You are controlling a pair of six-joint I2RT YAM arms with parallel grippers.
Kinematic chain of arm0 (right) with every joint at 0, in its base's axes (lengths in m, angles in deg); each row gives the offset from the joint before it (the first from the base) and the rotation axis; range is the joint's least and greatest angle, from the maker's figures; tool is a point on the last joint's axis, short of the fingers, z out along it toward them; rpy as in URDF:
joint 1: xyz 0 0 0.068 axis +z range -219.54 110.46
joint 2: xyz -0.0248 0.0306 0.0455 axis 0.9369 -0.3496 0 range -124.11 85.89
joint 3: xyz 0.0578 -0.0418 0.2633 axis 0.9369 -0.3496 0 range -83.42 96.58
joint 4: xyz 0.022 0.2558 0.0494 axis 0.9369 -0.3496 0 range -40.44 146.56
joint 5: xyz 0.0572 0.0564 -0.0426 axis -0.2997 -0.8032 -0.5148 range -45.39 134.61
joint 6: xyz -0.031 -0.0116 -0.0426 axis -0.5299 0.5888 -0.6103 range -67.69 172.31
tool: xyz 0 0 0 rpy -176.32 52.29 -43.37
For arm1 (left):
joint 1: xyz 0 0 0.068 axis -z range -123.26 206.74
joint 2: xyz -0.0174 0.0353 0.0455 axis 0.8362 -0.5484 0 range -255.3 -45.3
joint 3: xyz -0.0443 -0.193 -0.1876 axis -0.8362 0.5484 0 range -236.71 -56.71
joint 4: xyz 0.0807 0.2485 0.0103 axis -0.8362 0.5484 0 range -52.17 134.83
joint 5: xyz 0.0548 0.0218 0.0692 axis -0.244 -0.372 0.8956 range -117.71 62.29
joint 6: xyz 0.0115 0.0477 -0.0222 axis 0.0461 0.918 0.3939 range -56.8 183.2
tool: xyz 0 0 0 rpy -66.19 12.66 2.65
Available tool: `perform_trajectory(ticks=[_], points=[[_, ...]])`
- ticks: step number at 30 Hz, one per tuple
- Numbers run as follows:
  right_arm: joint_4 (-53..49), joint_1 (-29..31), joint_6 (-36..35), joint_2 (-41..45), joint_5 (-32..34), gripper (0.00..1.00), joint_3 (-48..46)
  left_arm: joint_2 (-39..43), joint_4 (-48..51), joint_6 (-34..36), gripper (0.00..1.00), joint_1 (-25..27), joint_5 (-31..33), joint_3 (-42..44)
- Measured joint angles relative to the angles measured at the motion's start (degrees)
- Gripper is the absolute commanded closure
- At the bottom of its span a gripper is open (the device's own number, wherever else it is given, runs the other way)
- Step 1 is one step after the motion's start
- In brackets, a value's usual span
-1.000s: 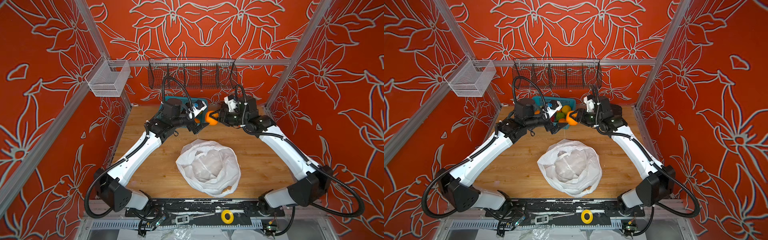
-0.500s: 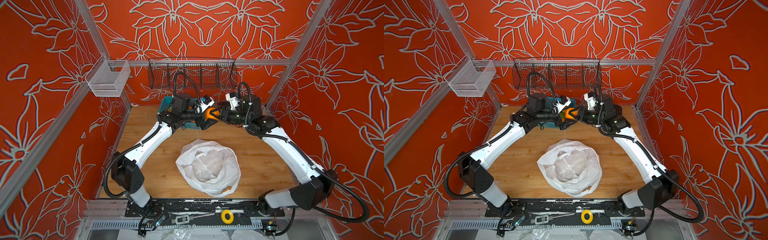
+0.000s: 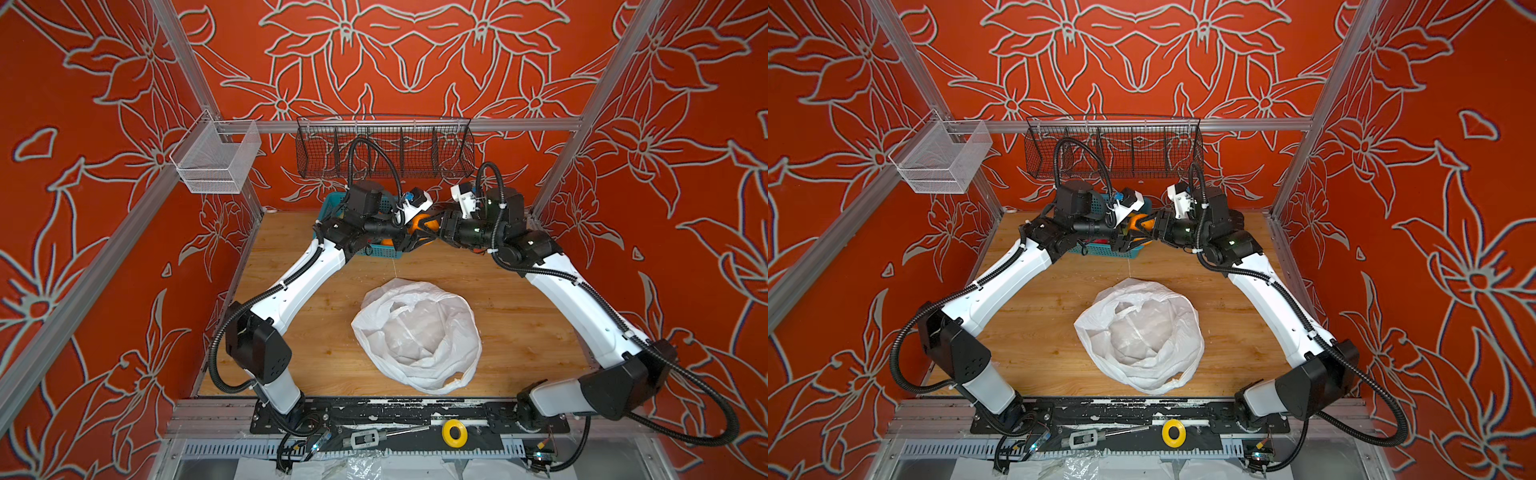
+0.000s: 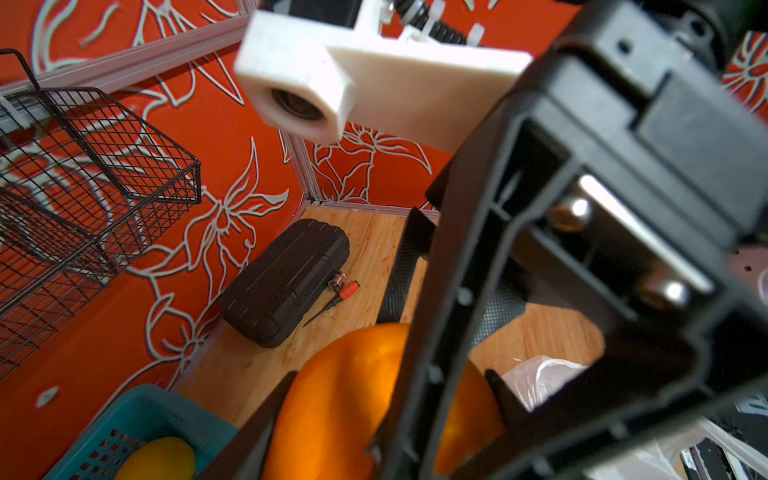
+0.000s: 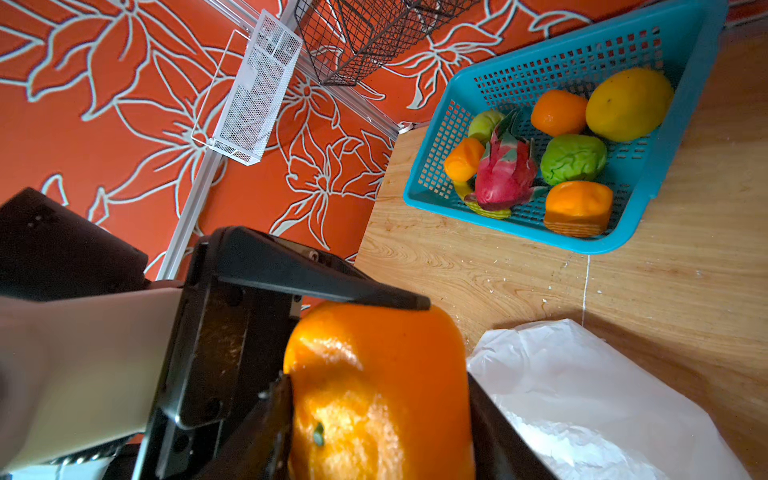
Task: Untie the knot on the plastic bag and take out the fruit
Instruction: 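Close the left gripper on the orange and open the right gripper, then lower the orange into the teal basket with left gripper and release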
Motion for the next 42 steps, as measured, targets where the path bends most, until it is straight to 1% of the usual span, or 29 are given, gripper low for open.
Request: perform_trajectory(ticks=[4, 6, 13, 17, 21, 26, 29, 37, 42], points=[[-0.1, 0.0, -0.5, 0.4, 3.0, 0.07, 1.4, -1.2, 0.5, -0.8, 0.44, 0.0, 2.7, -1.3], [-0.3, -0.1, -0.7, 1.1, 5.5, 0.05, 1.4, -1.8, 0.5, -1.9, 0.44, -0.2, 4.7, -1.9], [-0.9, -1.4, -0.5, 5.9, 16.3, 0.03, 1.3, -3.5, 0.4, -7.3, 0.45, -4.2, 10.5, -2.5], [-1.4, -2.5, -0.1, 6.8, 20.3, 0.03, 1.0, -5.2, 0.2, -9.9, 0.45, -6.5, 13.9, -3.6], [-2.6, -3.1, 0.1, 6.3, 22.0, 0.03, 0.7, -8.6, 0.2, -11.4, 0.46, -8.2, 18.3, -5.6], [-3.3, -3.1, 0.3, 5.6, 22.9, 0.03, 0.1, -14.9, 1.8, -13.2, 0.46, -9.3, 23.3, -9.4], [-3.4, -3.1, 0.7, 5.6, 23.4, 0.03, -0.6, -19.2, 2.8, -15.6, 0.46, -9.5, 25.3, -11.1], [-4.2, -3.2, 1.4, 5.7, 24.3, 0.03, -1.7, -29.5, 1.2, -27.1, 0.46, -9.5, 27.1, -14.2], [-5.2, -3.3, 1.6, 6.1, 24.9, 0.03, -1.8, -35.9, 1.2, -30.6, 0.42, -9.5, 27.2, -20.0]])
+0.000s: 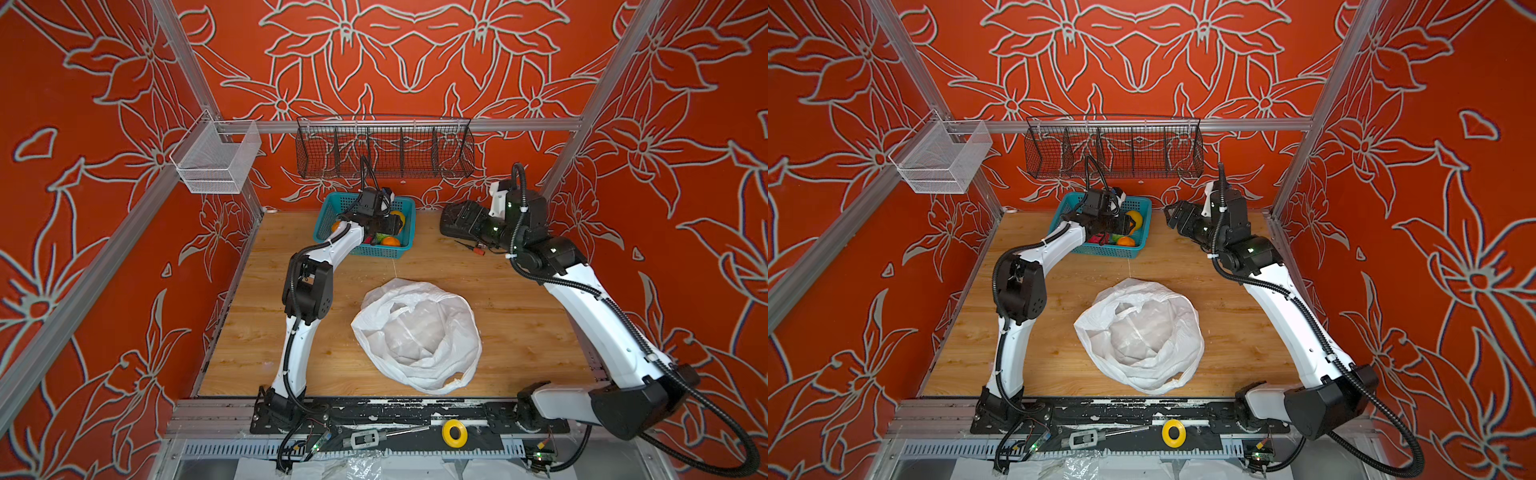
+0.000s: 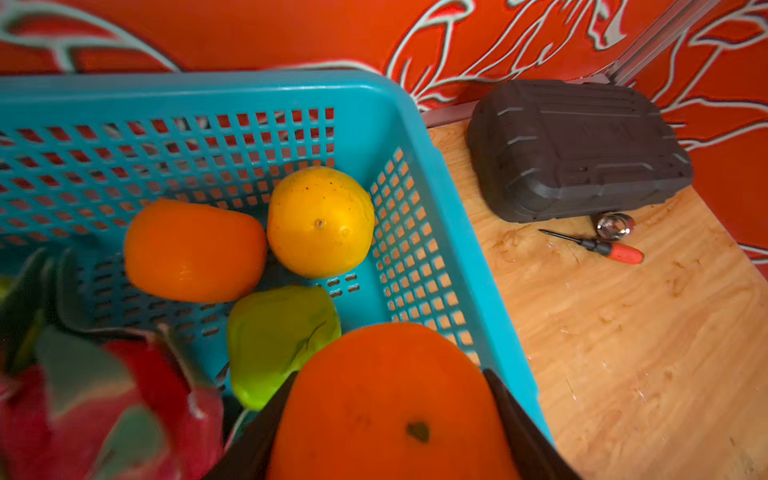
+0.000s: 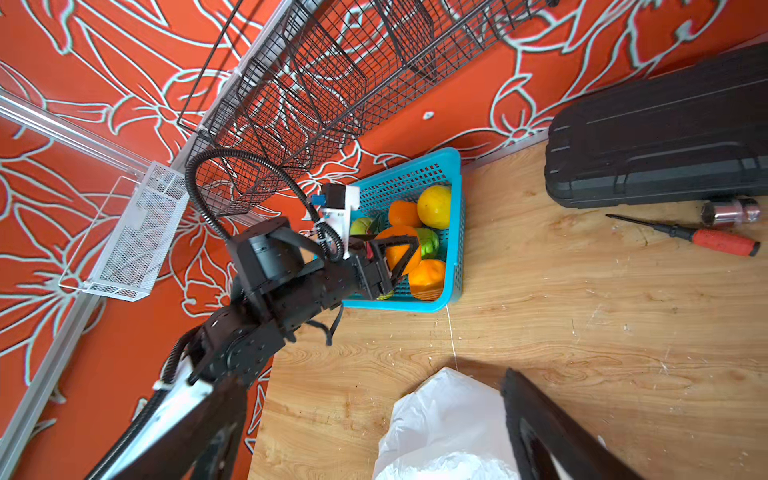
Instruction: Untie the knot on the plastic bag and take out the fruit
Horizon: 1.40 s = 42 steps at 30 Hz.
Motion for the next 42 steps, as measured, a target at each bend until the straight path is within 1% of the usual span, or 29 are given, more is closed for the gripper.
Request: perform_trajectory(ticks=[4, 5, 7, 8, 9, 12, 21, 25, 28, 31, 36, 39, 42], points=[[-0.4, -0.2, 0.2, 1.2, 0.6, 0.03, -1.3, -1.8, -0.4, -1.0, 0.38, 0.0, 0.2, -1.6], [-0.5, -0.2, 0.3, 1.6, 0.7, 0.03, -1.6, -2.1, -0.4, -1.3, 0.34, 0.0, 0.2, -1.9], [-1.0, -0.2, 0.4, 2.1, 0.9, 0.03, -2.0, -2.5, -0.7, -2.2, 0.24, 0.0, -0.1, -2.3], [-1.2, -0.2, 0.4, 2.4, 0.9, 0.03, -2.2, -2.9, -0.8, -2.6, 0.17, 0.0, -0.4, -2.7], [-1.3, -0.2, 0.4, 2.6, 0.9, 0.03, -2.3, -3.3, -0.8, -3.1, 0.12, 0.0, -0.6, -3.1], [-1.8, -0.2, 0.4, 3.4, 1.2, 0.03, -2.6, -4.6, -0.8, -4.0, 0.01, 0.1, -1.0, -4.5], [-6.3, -0.5, -0.3, 5.0, 2.0, 0.03, -2.6, -4.6, -0.2, -4.2, 0.01, 0.5, -1.6, -5.2], [-8.0, -0.6, -2.2, 5.0, 0.9, 0.04, -2.6, -1.5, 0.7, -4.2, 0.01, 1.1, -0.7, -2.4], [-9.0, -0.6, -5.2, 5.0, -1.6, 0.08, -2.6, 4.8, 2.3, -4.0, 0.02, 1.8, 0.3, 2.1], [-10.1, -0.6, -9.2, 5.0, -5.8, 0.17, -2.7, 14.7, 3.5, -5.2, 0.02, 2.9, 1.2, 8.4], [-13.5, 0.6, -16.5, 5.0, -13.6, 0.29, -4.3, 37.0, 8.3, -10.6, 0.02, 7.3, 4.0, 21.2], [-14.9, 3.9, -20.0, 5.3, -16.1, 0.31, -8.0, 49.8, 14.2, -16.6, 0.01, 11.3, 6.9, 29.7], [-17.5, 9.7, -23.1, 5.4, -16.9, 0.31, -12.6, 59.3, 20.4, -22.6, 0.01, 15.6, 9.1, 39.4]])
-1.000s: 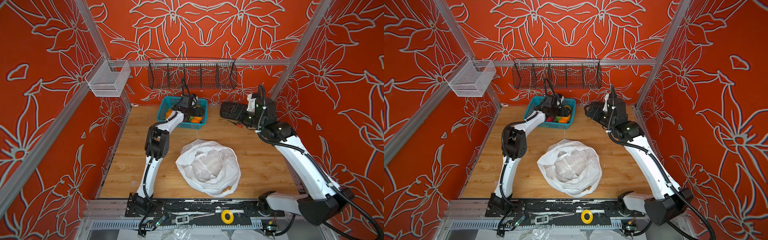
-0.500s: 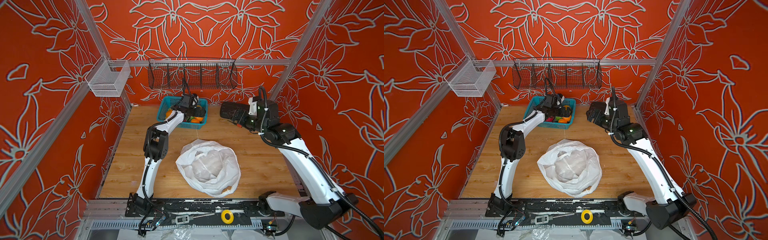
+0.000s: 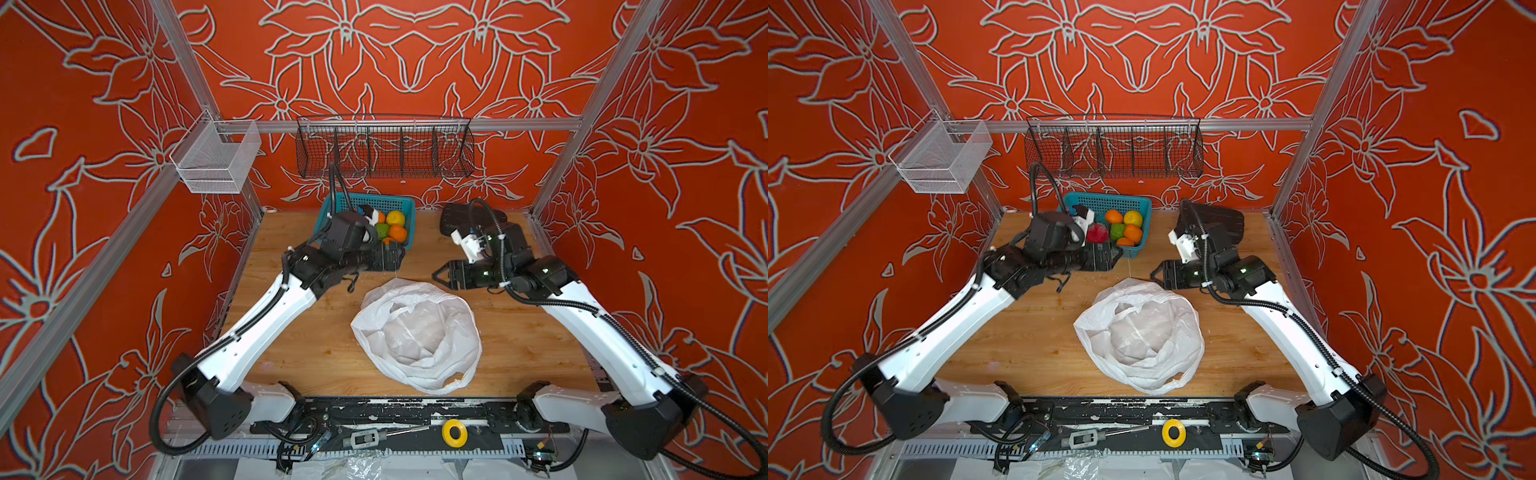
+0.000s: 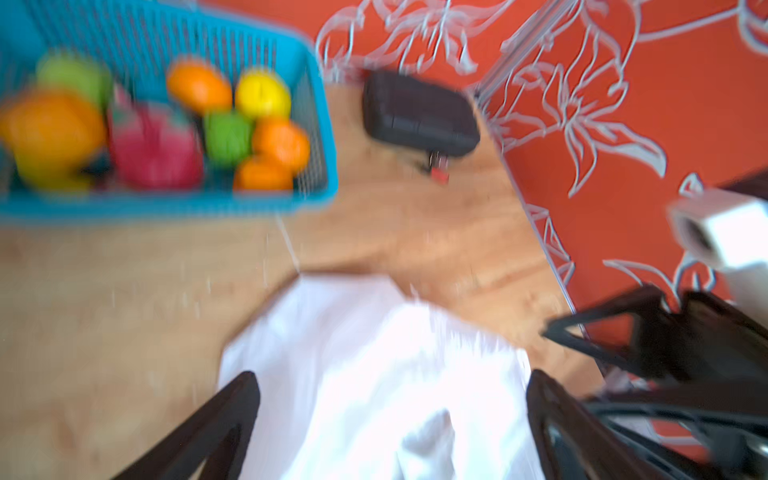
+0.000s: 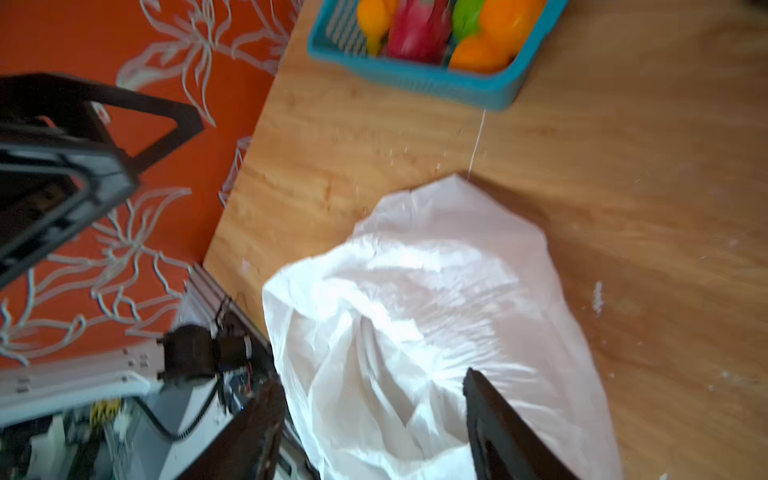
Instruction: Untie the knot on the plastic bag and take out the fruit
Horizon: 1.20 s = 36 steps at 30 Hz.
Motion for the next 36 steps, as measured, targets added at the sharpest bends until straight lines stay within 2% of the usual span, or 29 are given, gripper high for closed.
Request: perform_trajectory(ticks=[3, 7, 11, 15, 21, 28, 29, 31, 32, 36], points=[[-2.3, 5.4, -2.2, 0.1, 0.0, 0.33, -4.7, 4.3, 4.6, -5.0, 0.01, 4.0, 1.2, 10.1], [-3.6, 9.4, -3.7, 0.2, 0.0, 0.33, -10.6, 4.4, 6.1, -9.4, 0.01, 6.8, 1.5, 21.3], [-2.8, 14.6, -4.4, -0.3, 1.6, 0.32, -15.5, 4.4, 3.5, -11.4, 0.03, 7.0, -0.5, 29.7], [-0.3, 19.6, -4.3, -3.8, 6.1, 0.35, -18.5, 2.1, -0.9, -11.5, 0.07, 7.9, -4.1, 34.8], [4.8, 25.0, -1.9, -8.9, 16.7, 0.36, -21.4, -3.7, -7.1, -10.7, 0.13, 10.9, -6.8, 38.2], [8.5, 28.9, 2.4, -12.8, 24.7, 0.36, -25.1, -3.7, -9.9, -10.2, 0.18, 11.5, -6.3, 39.4], [8.5, 28.9, 2.7, -12.7, 25.7, 0.36, -25.0, -3.2, -9.9, -10.1, 0.17, 11.5, -5.9, 39.4], [8.4, 28.5, 3.1, -12.3, 27.3, 0.36, -24.3, -1.4, -9.1, -10.1, 0.04, 11.5, -4.9, 38.9], [8.4, 28.0, 3.2, -11.8, 27.6, 0.36, -24.0, -0.2, -8.2, -10.0, 0.01, 11.5, -4.3, 38.3], [10.1, 22.5, 3.6, -7.6, 26.6, 0.38, -23.8, 4.5, -4.0, -8.3, 0.02, 10.7, -2.3, 31.5]])
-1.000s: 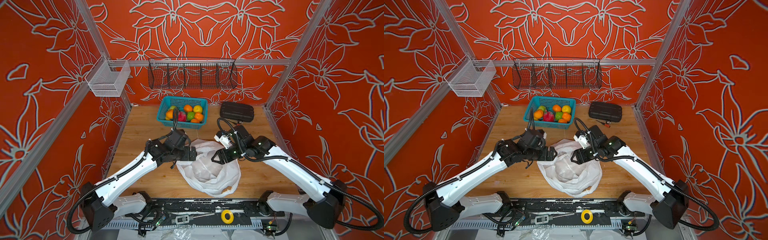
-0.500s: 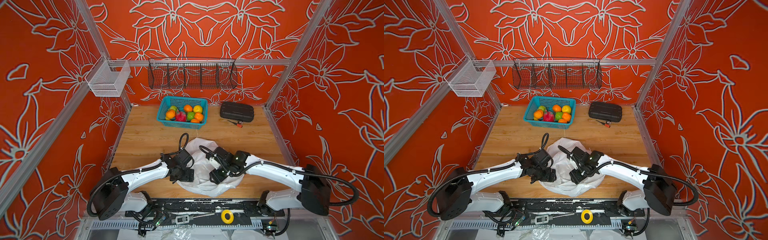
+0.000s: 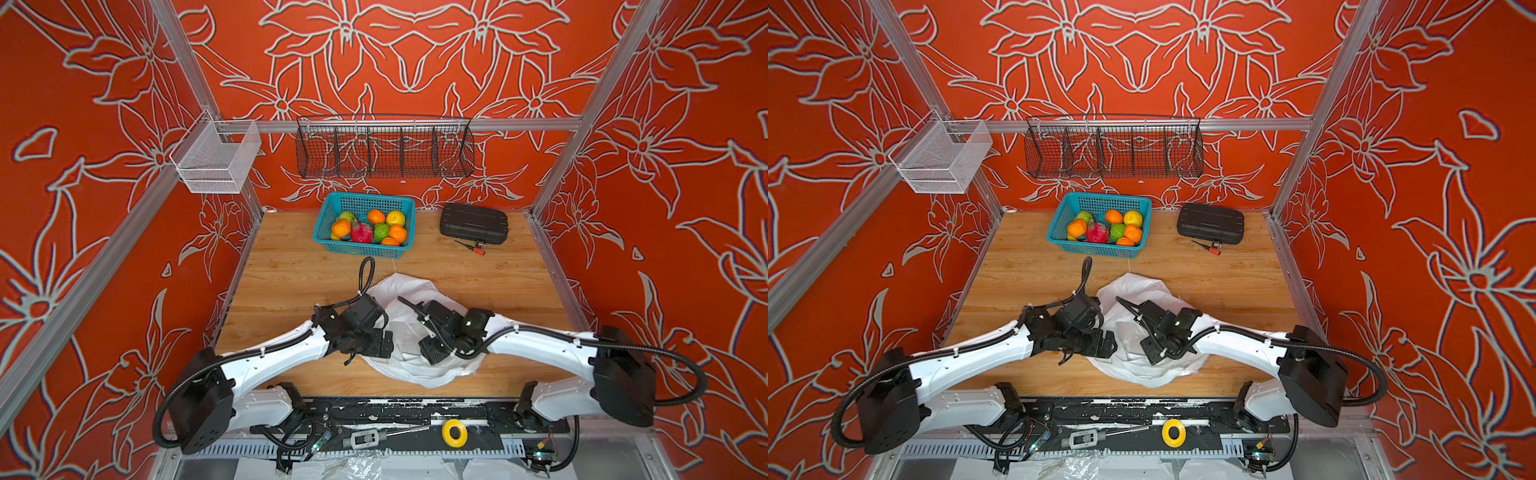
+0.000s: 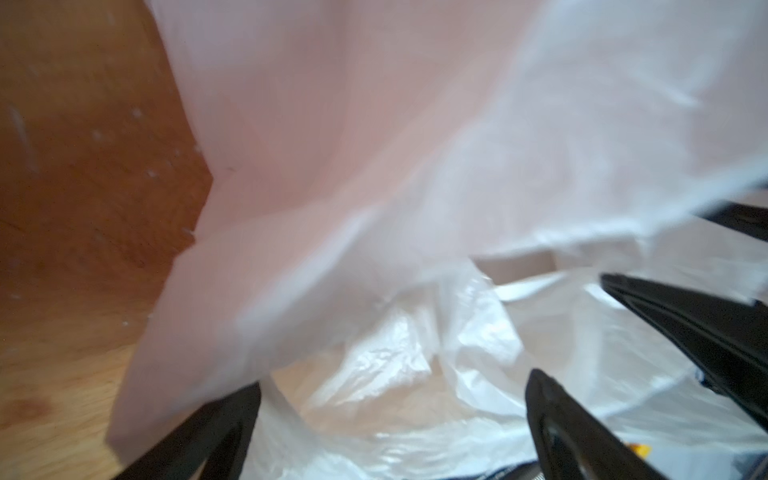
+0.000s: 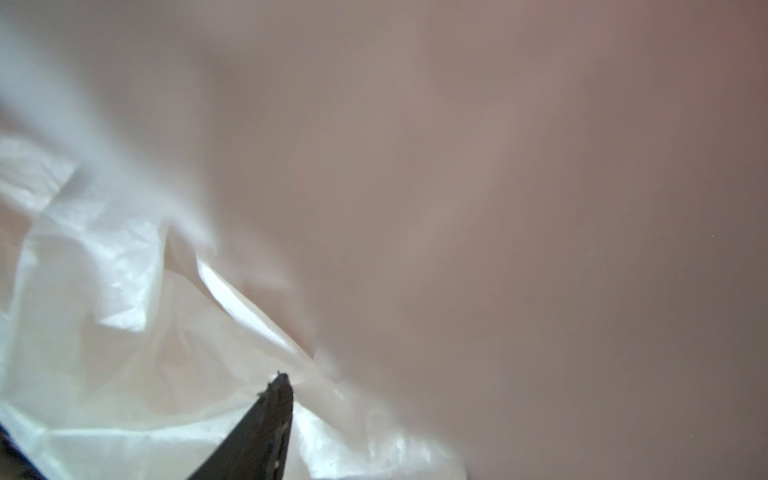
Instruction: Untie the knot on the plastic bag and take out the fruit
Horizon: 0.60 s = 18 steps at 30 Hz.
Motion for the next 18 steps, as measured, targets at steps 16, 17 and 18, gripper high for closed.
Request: perform_trajectory(ticks=[16, 17, 18], points=[[4.9, -15.3, 6.7, 2.1, -3.2, 0.39, 9.2, -6.8, -2.3, 6.2, 0.02, -18.6, -4.8, -18.2], [5.9, -16.1, 7.5, 2.0, -3.2, 0.39, 9.9, -9.6, -2.7, 6.5, 0.03, -19.1, -5.9, -18.6], [6.8, -16.7, 8.3, 1.9, -3.3, 0.39, 10.4, -12.2, -3.1, 6.7, 0.03, -19.5, -6.9, -18.8]])
